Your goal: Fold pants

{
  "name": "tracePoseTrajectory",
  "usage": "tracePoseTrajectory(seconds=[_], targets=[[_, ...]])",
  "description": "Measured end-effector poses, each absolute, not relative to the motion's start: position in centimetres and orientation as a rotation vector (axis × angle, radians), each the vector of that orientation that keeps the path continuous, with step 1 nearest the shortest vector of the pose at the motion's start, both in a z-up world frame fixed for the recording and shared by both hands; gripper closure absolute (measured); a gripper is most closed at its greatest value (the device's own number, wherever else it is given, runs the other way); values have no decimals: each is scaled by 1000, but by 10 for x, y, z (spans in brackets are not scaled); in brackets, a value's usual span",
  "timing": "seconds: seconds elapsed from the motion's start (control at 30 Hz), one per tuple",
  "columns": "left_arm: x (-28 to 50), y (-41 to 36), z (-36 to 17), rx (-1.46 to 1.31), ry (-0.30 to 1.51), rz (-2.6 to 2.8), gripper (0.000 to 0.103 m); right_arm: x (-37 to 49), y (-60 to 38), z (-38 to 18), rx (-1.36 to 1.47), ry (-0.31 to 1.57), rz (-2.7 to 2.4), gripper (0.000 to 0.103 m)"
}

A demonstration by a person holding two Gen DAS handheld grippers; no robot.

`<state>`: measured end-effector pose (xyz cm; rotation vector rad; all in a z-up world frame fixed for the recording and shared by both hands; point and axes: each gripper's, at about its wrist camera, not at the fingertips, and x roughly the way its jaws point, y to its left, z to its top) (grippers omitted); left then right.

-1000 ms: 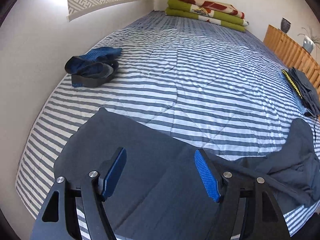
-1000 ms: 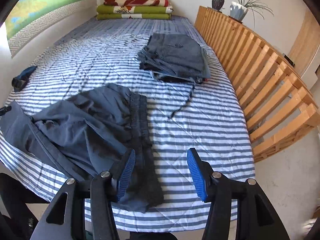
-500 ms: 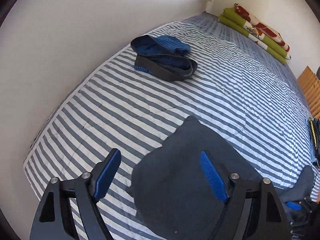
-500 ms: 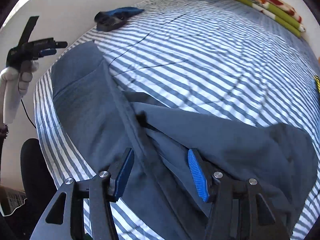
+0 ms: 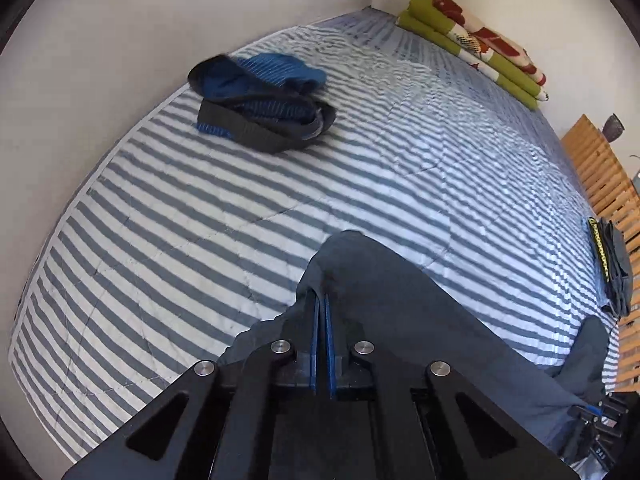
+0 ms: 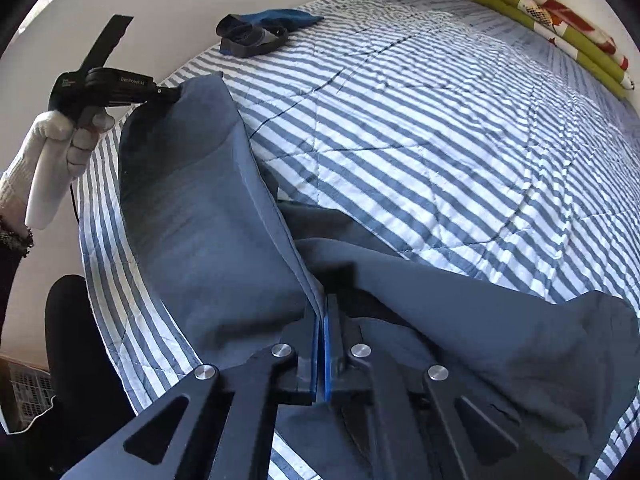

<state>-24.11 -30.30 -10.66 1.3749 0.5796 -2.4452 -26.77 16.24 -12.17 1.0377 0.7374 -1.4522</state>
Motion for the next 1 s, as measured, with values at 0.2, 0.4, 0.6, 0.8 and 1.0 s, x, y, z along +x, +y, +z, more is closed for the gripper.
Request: tracePoseTrajectory(seconds=[0.2, 0.4, 0.6, 0.8, 1.0], targets=[[-211, -291, -7, 1084, 601, -2664, 101, -284, 186, -55, 877, 673, -1647, 102], [-118, -303, -33, 1208, 575, -2580, 82, -242, 229, -30, 807, 627, -1574, 102], [-63, -354, -77, 1264, 653, -2321, 58, -153, 258, -139, 995, 895, -1192, 101], [-122, -344, -77, 1297, 596, -2376, 27, -168, 267, -137, 1050, 839, -1220, 82], [-190, -324, -135, 1502, 502, -2298, 18, -240, 252, -95, 1008, 701, -1478, 51]])
